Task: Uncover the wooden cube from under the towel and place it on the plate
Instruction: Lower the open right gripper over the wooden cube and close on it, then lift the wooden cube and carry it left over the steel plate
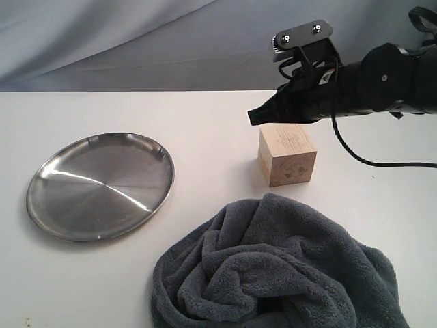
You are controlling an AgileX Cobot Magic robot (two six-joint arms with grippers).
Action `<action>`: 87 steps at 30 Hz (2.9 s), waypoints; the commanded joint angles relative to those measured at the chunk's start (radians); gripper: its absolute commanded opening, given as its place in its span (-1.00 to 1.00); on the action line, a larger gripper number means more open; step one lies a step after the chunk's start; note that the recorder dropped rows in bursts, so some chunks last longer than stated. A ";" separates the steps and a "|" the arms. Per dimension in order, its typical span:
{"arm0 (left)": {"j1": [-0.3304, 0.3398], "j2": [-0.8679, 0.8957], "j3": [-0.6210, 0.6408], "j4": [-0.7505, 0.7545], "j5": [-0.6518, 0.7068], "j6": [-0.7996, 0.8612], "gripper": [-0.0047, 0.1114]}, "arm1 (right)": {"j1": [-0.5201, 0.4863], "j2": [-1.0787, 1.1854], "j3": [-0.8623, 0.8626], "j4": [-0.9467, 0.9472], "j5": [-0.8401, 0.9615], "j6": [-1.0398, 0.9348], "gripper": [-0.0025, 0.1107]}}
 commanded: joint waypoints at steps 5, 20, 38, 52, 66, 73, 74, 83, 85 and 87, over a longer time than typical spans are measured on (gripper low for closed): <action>-0.005 -0.002 0.005 -0.003 -0.007 -0.001 -0.92 | -0.003 -0.008 -0.005 -0.076 0.006 -0.078 0.43; -0.005 -0.002 0.005 -0.003 -0.007 -0.001 -0.92 | -0.005 0.086 -0.005 -0.069 -0.039 -0.033 0.90; -0.005 -0.002 0.005 -0.003 -0.007 -0.001 -0.92 | -0.053 0.237 -0.005 -0.032 -0.150 0.052 0.90; -0.005 -0.002 0.005 -0.003 -0.007 -0.001 -0.92 | -0.053 0.282 -0.005 0.018 -0.175 0.052 0.84; -0.005 -0.002 0.005 -0.003 -0.007 -0.001 -0.92 | -0.053 0.282 -0.005 0.031 -0.149 0.052 -0.95; -0.005 -0.002 0.005 -0.003 -0.007 -0.001 -0.92 | -0.053 0.256 -0.005 0.031 -0.147 0.052 -0.96; -0.005 -0.002 0.005 -0.003 -0.007 -0.001 -0.92 | -0.053 0.245 -0.005 0.031 -0.144 0.052 -0.96; -0.005 -0.002 0.005 -0.003 -0.007 -0.001 -0.92 | -0.053 0.171 -0.005 0.005 -0.095 0.050 -0.96; -0.005 -0.002 0.005 -0.003 -0.007 -0.001 -0.92 | -0.053 0.151 -0.005 0.005 -0.075 0.050 -0.96; -0.005 -0.002 0.005 -0.003 -0.007 -0.001 -0.92 | -0.053 0.138 -0.005 -0.010 -0.058 0.047 -0.96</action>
